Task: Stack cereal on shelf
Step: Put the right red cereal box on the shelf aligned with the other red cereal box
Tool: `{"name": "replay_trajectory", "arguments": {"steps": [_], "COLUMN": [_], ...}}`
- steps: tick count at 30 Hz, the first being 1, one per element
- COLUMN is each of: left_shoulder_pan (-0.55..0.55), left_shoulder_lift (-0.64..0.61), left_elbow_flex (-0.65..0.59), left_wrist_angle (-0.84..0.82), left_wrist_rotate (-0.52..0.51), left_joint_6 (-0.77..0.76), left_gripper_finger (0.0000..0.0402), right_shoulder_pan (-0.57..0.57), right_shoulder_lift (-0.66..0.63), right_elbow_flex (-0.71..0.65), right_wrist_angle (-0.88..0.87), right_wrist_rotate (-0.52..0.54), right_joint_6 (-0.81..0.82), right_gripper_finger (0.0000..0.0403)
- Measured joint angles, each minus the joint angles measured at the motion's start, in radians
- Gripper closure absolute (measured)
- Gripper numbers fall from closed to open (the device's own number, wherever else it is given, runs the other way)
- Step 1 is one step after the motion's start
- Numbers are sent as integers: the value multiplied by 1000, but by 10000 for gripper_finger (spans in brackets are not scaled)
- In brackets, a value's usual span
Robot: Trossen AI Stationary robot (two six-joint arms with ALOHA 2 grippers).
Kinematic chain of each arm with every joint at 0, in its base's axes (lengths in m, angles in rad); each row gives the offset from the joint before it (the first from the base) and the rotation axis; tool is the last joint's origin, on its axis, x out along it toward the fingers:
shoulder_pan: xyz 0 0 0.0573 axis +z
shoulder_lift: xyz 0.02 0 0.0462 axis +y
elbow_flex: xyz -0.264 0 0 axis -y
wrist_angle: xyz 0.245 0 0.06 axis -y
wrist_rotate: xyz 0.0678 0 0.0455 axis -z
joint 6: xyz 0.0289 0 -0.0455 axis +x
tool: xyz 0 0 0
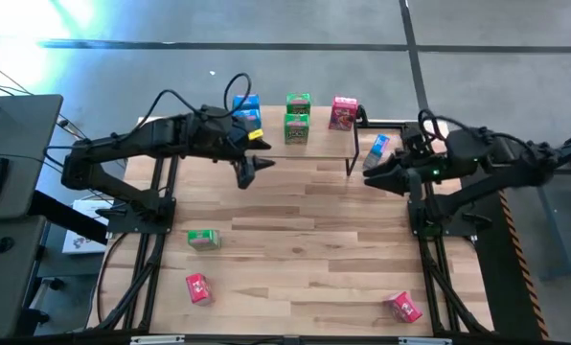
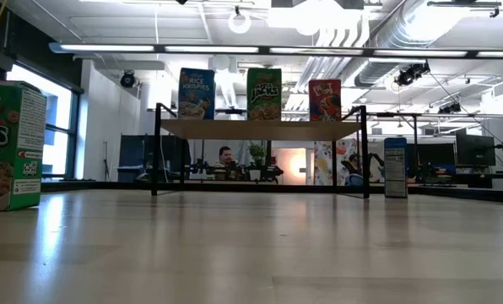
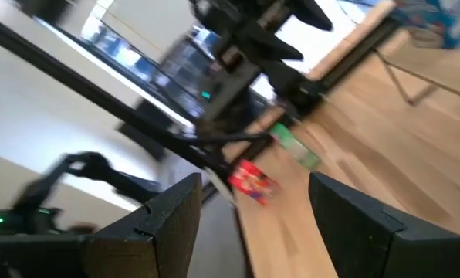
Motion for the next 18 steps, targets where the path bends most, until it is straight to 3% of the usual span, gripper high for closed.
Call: {"name": "replay_trajectory", "arguments": {"steps": [5, 10, 18], "left_shoulder_pan": [24, 43, 50], "left_shoulder_lift": [-26, -44, -52], "left_elbow_flex": [0, 0, 0], "left_wrist_angle": [-9, -9, -9], "left_wrist_rotate": [0, 0, 0], "left_joint_6": [9, 9, 9], "left_gripper_finger": [181, 181, 181], "right_shoulder_pan": [85, 166, 282], "right_shoulder_lift": [98, 211, 344], "right_elbow_flex": [154, 260, 252], "right_wrist_angle": [-269, -508, -747], "right_wrist_rotate": [113, 122, 89], "right_joint_6": [100, 252, 465], "right_gripper_finger": [171, 171, 171]}}
